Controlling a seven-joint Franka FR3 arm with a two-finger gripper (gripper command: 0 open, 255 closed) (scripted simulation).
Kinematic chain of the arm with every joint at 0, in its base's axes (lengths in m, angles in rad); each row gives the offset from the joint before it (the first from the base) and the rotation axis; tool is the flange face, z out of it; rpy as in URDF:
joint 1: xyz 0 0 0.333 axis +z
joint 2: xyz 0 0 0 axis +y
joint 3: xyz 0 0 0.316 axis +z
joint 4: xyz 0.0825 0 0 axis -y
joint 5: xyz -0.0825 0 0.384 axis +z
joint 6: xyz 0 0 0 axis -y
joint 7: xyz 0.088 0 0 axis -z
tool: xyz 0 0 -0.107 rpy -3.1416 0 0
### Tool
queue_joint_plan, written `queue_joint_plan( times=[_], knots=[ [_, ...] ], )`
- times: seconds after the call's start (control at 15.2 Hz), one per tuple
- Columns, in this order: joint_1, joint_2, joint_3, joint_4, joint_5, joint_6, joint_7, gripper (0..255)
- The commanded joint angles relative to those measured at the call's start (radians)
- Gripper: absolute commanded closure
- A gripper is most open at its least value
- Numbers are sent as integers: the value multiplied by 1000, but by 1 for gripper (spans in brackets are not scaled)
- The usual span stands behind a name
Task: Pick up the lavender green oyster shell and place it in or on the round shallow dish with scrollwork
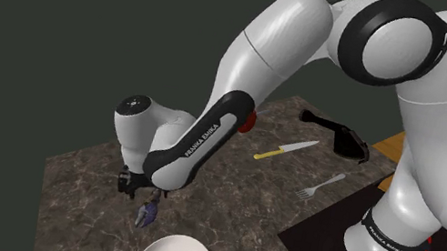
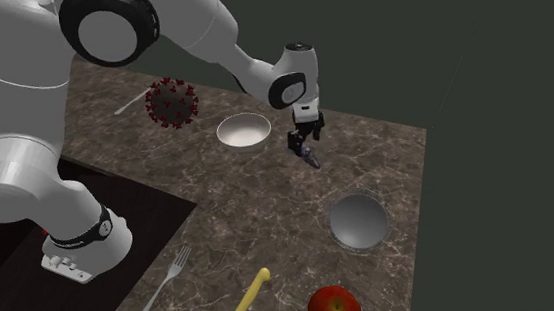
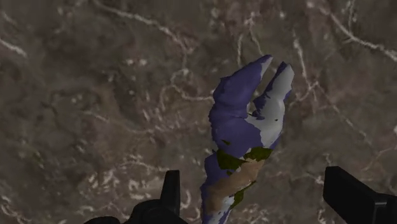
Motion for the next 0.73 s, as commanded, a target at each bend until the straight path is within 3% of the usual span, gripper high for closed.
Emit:
queue_joint_plan(
  times=[0.0,0.66],
  knots=[
    [22,21,-19,0,-5,35,65,0],
    [31,86,-34,23,-19,77,74,0]
  ],
)
